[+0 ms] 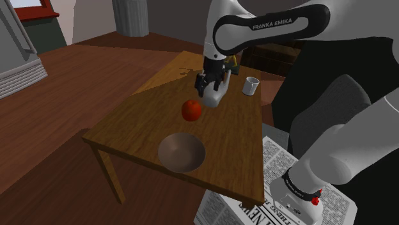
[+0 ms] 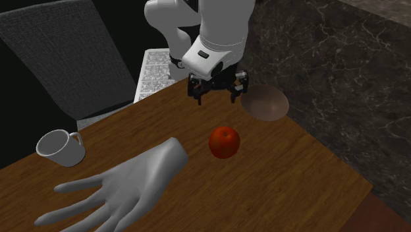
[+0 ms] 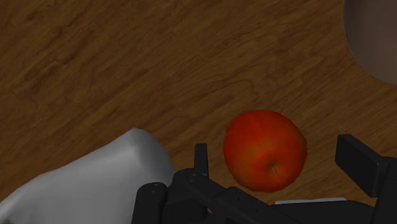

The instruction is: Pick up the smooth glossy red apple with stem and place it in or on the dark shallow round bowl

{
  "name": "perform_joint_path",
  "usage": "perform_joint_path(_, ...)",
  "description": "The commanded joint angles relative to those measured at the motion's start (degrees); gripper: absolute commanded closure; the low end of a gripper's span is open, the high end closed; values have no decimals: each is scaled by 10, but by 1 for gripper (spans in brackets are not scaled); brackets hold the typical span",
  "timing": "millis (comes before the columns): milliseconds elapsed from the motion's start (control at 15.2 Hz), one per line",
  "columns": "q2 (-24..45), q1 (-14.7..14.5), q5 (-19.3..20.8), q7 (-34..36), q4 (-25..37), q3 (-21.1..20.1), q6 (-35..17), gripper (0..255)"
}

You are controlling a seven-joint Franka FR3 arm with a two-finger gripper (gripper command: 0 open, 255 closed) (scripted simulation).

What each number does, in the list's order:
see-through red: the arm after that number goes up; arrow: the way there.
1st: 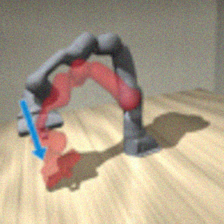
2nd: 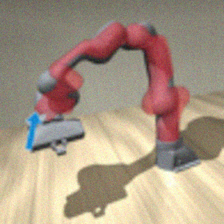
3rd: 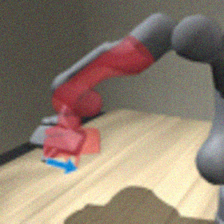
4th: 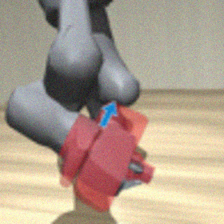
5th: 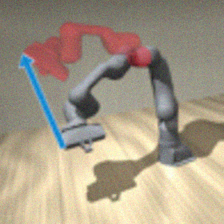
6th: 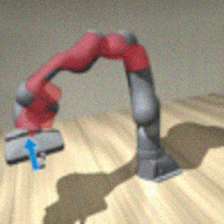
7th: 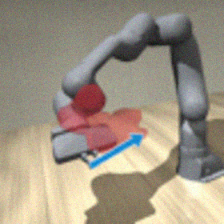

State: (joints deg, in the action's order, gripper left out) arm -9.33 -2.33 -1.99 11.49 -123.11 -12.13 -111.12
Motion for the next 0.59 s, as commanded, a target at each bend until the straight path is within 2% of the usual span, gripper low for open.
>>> perform_joint_path(0,38,-2,13,16,28,-8,-16,0)
perform_joint_path(264,118,-9,44,49,95,-19,-38,0)
perform_joint_path(528,128,-10,47,51,75,-18,-67,0)
